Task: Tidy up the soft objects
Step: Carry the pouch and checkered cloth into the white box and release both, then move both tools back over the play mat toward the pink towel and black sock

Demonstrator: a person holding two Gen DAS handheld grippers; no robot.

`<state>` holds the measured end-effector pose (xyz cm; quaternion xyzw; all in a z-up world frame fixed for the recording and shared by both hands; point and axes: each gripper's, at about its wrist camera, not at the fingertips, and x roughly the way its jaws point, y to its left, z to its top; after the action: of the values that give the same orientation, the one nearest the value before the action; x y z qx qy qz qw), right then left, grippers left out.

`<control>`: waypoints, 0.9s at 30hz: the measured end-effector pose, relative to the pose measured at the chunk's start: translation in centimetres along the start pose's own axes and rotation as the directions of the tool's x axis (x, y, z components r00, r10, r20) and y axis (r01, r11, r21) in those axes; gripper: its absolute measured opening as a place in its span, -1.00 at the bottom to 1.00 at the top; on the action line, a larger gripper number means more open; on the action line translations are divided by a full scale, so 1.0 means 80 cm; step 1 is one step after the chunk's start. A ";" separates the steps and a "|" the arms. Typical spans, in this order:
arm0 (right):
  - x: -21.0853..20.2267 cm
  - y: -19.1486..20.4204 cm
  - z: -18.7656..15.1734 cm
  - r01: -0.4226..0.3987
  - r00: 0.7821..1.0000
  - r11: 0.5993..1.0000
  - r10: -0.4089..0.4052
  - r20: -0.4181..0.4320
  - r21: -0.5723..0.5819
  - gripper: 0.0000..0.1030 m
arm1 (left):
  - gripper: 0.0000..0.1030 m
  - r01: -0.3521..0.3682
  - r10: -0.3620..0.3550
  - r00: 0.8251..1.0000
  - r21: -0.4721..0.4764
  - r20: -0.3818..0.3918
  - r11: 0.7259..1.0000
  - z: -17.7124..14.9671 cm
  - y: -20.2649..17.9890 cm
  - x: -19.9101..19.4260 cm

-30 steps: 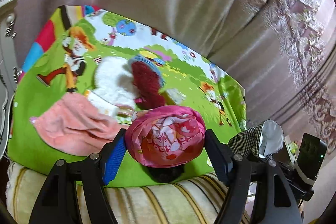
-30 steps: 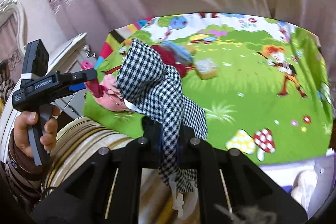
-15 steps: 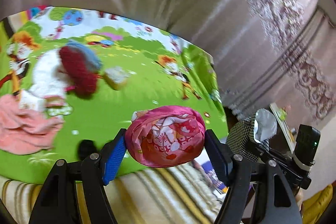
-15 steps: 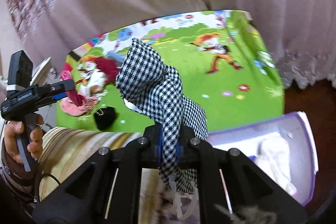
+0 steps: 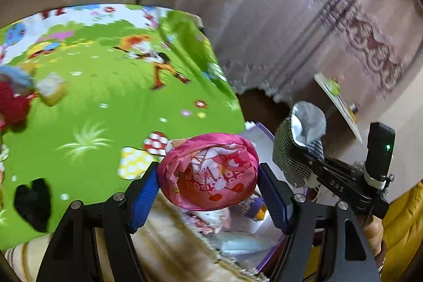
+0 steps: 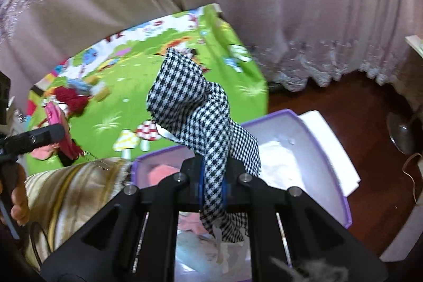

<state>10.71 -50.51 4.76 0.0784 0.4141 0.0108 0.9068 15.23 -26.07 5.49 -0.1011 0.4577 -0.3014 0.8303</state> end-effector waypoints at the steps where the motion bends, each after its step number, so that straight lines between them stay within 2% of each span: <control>1: 0.001 -0.005 -0.001 0.021 1.000 1.000 -0.021 -0.001 0.004 -0.76 | 0.43 0.007 -0.006 1.000 0.009 -0.007 1.000 0.000 -0.005 0.006; 10: -0.001 -0.034 -0.005 0.128 0.992 0.991 -0.128 -0.005 0.044 -0.74 | 0.51 0.088 -0.081 0.990 0.058 -0.114 0.994 0.005 -0.050 0.064; 12: 0.000 -0.040 -0.006 0.148 0.989 0.987 -0.148 -0.013 0.055 -0.61 | 0.62 0.091 -0.083 0.988 0.059 -0.131 0.994 0.003 -0.055 0.072; 14: 0.002 -0.045 -0.007 0.163 0.987 0.984 -0.162 -0.022 0.069 -0.22 | 0.63 0.080 -0.071 0.987 0.063 -0.141 0.995 0.002 -0.056 0.076; 17: 0.002 -0.048 -0.008 0.165 0.986 0.983 -0.164 -0.015 0.081 0.09 | 0.63 0.081 -0.072 0.987 0.052 -0.143 0.995 0.001 -0.051 0.075; 27: -0.001 -0.037 -0.006 0.207 0.978 0.976 -0.207 -0.002 0.060 0.34 | 0.63 0.072 -0.069 0.989 0.025 -0.128 0.997 0.000 -0.035 0.065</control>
<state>10.19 -53.40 4.09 0.0621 0.4183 -0.0965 0.9010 16.15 -31.41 3.08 -0.0854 0.5013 -0.3431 0.7897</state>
